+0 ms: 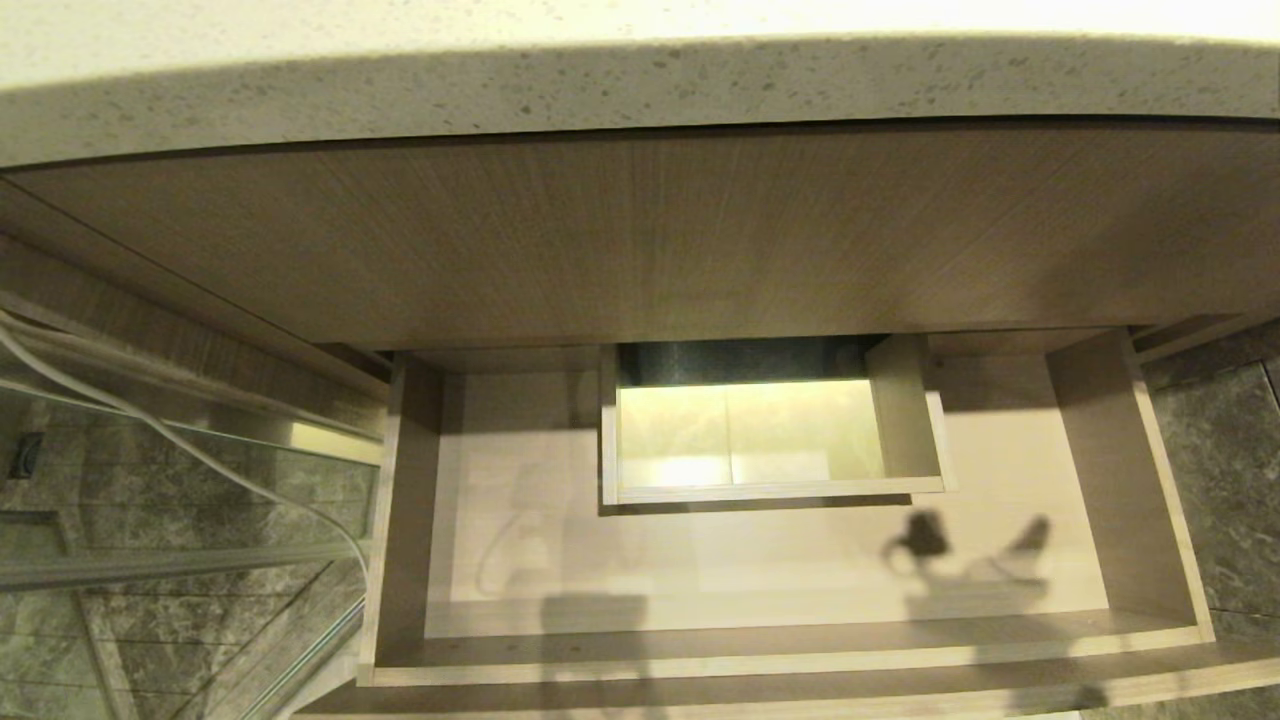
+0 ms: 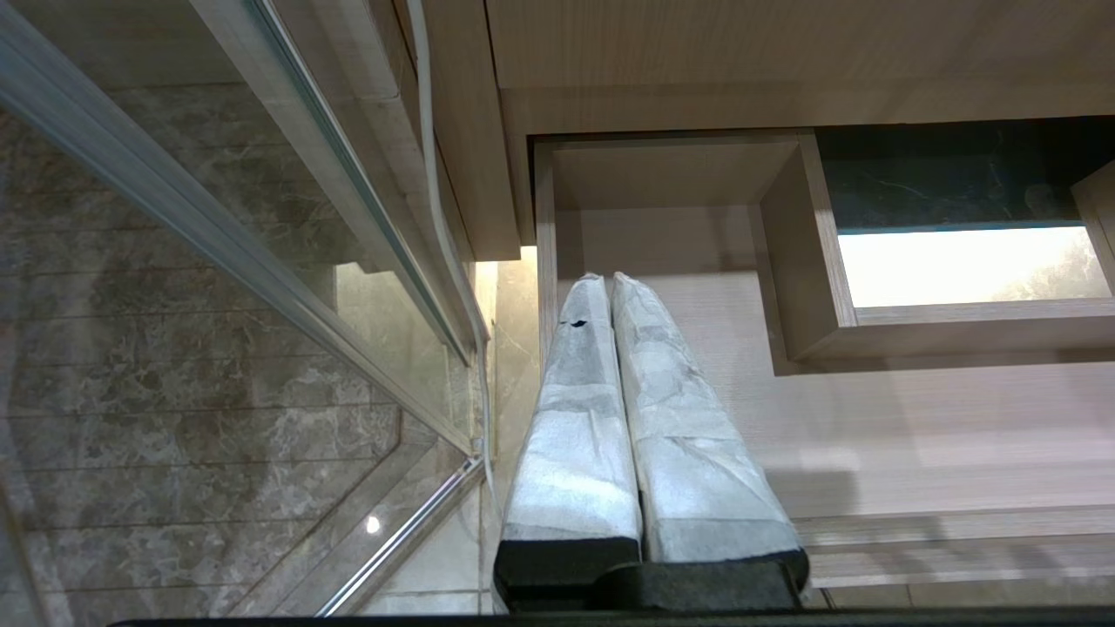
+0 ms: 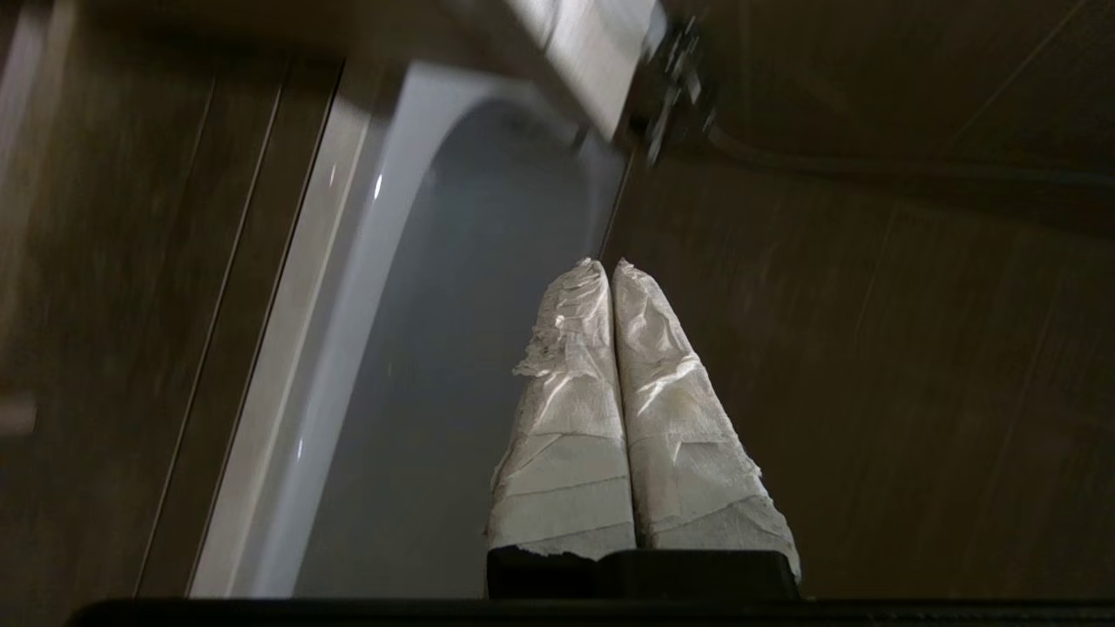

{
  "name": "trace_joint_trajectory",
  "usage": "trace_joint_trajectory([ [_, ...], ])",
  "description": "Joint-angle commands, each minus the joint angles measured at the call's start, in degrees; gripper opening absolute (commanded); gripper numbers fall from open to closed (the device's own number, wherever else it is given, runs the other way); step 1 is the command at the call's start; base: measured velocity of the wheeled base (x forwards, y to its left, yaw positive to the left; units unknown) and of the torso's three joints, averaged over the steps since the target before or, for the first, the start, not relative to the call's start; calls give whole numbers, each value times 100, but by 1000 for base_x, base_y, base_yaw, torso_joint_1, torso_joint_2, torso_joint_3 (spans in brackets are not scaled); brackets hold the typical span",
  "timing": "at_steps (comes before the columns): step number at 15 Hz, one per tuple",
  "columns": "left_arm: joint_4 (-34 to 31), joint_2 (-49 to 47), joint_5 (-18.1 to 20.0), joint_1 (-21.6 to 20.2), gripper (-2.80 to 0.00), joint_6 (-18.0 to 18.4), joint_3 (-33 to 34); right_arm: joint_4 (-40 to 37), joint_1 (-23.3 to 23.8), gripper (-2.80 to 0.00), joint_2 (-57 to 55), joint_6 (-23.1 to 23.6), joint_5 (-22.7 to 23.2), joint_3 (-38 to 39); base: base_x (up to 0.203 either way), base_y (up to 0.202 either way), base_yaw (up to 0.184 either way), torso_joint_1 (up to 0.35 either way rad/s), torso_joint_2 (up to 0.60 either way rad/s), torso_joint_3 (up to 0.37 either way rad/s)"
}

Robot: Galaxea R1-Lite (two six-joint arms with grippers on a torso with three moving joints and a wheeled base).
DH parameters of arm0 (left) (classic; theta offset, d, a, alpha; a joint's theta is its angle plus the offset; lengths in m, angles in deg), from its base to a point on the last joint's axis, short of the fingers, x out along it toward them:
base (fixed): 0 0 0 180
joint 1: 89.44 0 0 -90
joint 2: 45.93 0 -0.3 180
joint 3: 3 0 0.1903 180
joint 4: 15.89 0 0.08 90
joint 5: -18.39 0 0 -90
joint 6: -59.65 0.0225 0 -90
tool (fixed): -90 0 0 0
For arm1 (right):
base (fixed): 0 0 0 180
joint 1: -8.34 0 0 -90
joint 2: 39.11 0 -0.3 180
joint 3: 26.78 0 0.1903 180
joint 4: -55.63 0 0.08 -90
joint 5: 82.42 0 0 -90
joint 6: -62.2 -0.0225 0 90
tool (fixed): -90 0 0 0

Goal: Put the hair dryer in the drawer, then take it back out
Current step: Close the drawer

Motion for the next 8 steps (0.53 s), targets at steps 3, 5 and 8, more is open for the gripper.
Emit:
trace_joint_trajectory([
  [3, 15, 0, -1, -1, -280, -12, 229, -2914, 160, -280, 250, -326, -1924, 260, 0, 0, 0, 0, 0, 0],
  [5, 13, 0, -1, -1, -280, -12, 229, -4328, 178, -280, -190, -1631, -2296, 443, 0, 0, 0, 0, 0, 0],
  [8, 10, 0, -1, -1, -280, -4, 229, -5880, 149, -280, -1368, -3967, -2398, 623, 0, 0, 0, 0, 0, 0],
])
